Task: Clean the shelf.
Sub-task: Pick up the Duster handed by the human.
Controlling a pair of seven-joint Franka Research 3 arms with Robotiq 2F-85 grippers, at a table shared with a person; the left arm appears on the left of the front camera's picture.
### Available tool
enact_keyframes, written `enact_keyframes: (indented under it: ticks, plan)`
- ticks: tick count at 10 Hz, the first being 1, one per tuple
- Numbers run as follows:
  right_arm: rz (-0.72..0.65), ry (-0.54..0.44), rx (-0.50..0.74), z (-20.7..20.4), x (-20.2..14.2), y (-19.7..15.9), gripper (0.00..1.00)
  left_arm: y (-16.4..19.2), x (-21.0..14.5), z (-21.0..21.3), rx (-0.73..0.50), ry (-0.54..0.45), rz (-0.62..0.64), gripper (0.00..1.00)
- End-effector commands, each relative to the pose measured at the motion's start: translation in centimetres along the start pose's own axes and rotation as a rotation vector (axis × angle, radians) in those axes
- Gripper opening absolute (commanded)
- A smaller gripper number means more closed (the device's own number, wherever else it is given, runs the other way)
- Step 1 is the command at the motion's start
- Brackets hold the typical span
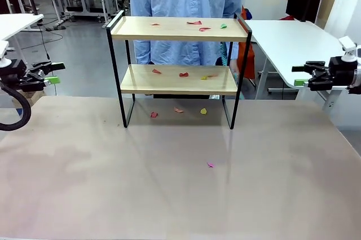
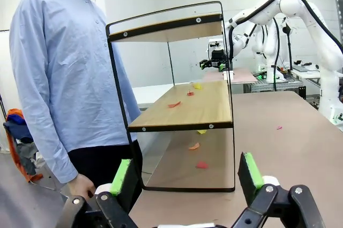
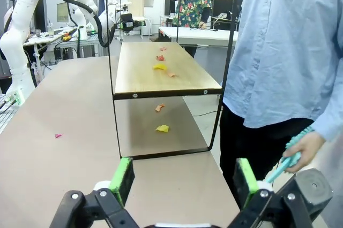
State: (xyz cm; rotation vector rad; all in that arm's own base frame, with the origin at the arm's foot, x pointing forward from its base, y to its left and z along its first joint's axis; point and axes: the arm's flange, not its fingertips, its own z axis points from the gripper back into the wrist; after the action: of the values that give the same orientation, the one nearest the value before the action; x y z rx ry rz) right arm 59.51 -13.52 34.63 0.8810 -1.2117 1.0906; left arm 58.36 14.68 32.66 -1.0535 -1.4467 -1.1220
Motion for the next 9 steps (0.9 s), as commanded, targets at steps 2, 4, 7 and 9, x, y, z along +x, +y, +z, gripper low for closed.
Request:
enact_keyframes:
  ticks: [2,4,7,9]
  plan:
    - [0.002,0.002,-0.004,-0.07,0.13,0.02,1.00,0.06,0.14,0.00,-0.010,0.008,-0.011,1.00]
    - [0.002,0.002,-0.004,-0.07,0.13,0.02,1.00,0.06,0.14,0.00,-0.010,0.008,-0.011,1.00]
    - [0.002,0.002,-0.004,-0.07,0.13,0.02,1.00,0.06,0.14,0.00,-0.010,0.008,-0.011,1.00]
    - [0.002,0.002,-0.004,-0.07,0.13,0.02,1.00,0.06,0.14,0.00,-0.010,0.008,-0.011,1.00]
